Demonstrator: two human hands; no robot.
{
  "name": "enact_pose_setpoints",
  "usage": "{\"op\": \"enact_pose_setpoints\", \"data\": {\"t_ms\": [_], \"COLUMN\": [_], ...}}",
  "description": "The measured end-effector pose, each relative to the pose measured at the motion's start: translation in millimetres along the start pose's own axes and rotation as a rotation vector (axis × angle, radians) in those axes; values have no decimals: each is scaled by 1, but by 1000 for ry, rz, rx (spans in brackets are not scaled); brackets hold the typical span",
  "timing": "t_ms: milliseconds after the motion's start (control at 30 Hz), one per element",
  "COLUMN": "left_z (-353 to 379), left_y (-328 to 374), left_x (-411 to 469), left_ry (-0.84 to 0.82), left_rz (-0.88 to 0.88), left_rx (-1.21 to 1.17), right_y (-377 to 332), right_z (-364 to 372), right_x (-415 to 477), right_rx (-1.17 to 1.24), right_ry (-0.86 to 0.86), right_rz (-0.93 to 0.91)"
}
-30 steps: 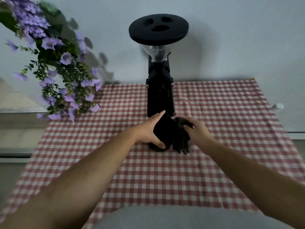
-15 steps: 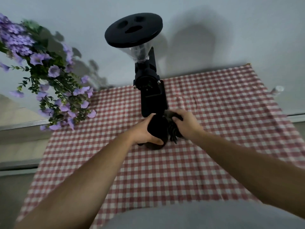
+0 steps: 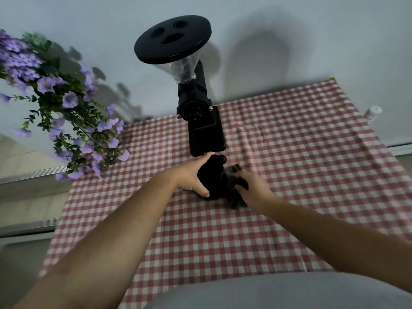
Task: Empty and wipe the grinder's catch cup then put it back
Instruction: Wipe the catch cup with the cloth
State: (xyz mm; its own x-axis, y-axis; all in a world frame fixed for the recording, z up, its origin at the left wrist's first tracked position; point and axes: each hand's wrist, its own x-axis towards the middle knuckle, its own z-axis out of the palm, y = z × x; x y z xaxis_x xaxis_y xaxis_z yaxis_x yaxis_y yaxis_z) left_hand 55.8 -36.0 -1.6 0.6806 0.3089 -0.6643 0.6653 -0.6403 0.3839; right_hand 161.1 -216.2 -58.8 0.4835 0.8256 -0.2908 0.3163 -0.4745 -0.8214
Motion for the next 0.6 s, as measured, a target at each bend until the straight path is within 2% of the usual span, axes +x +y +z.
{"op": "enact_pose_setpoints", "data": {"t_ms": [67,133,200,233,300,367,600], "left_z": [1,6,16,22,35,41,32], "left_y": [1,5,13,18,22,20,5], "left_x": [-2,-5,-10,-13,-16,-16,-25], "left_ry": [10,83,243,328,414,423,401], "left_rz": [9,-4,-95,-147,-184,-194,-131], "left_rx": [50,43,25,14,-16,-39,-72], "right_y": [6,-4,-18,-24,-27,-25,0], "right_z": [-7,-24,-40,-44,-42,-36,-24], "right_x": [2,19,37,43,51,51,14], "right_rx": [-87,0,127,166,170,142,149], "right_ry": [-54,48,195,215,121,-14,-139], "right_rz": [16,74,106,88,23,1,140]}}
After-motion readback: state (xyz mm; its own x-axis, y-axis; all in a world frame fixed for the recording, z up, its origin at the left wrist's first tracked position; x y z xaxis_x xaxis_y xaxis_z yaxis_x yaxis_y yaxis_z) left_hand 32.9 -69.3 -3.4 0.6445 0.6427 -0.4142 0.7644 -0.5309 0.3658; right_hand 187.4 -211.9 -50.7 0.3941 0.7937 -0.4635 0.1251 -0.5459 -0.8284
